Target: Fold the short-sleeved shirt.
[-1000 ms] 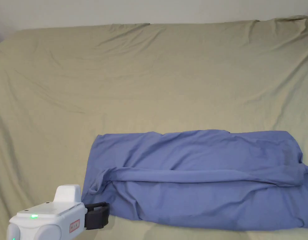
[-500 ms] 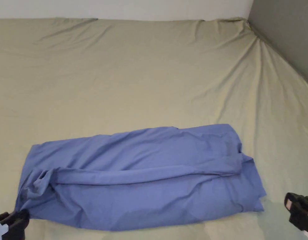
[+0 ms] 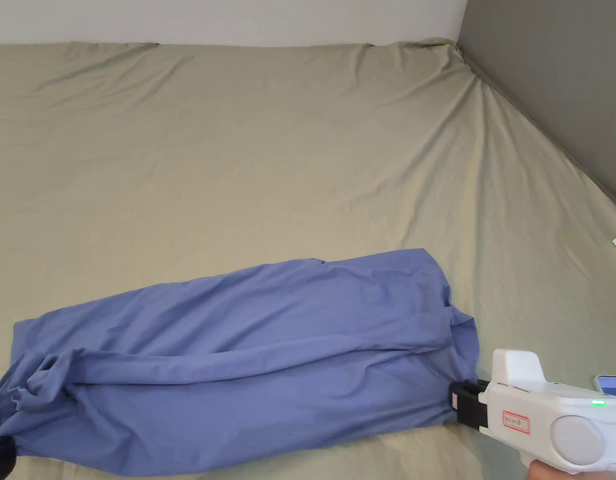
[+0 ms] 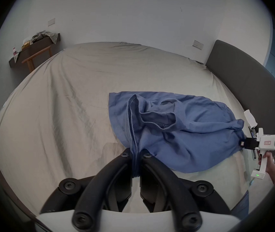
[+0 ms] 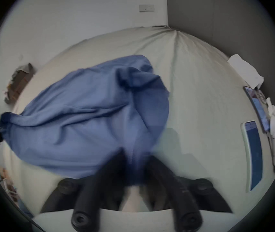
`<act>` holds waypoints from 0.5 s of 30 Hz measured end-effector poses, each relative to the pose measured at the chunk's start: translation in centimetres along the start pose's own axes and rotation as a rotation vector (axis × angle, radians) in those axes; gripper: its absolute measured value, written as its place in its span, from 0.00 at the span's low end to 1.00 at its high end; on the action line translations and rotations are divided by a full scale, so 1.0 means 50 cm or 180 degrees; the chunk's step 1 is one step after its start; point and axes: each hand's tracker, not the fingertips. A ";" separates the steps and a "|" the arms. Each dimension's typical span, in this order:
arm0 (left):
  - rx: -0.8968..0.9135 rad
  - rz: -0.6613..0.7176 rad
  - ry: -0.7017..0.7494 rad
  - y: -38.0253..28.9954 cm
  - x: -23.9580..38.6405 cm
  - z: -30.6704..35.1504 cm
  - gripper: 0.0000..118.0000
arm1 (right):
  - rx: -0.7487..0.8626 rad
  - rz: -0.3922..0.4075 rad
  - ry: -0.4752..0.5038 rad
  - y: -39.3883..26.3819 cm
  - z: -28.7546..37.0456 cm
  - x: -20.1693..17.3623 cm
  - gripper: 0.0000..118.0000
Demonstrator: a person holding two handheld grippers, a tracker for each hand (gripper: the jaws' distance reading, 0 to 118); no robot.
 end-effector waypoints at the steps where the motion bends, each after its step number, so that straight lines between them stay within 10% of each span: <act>1: -0.0015 0.0029 0.0002 -0.001 -0.003 -0.002 0.05 | -0.0039 -0.0105 0.0032 0.000 0.005 -0.008 0.09; 15: 0.0083 0.0092 -0.0049 -0.034 -0.033 0.139 0.05 | 0.0237 0.0088 -0.0110 -0.035 0.242 -0.039 0.09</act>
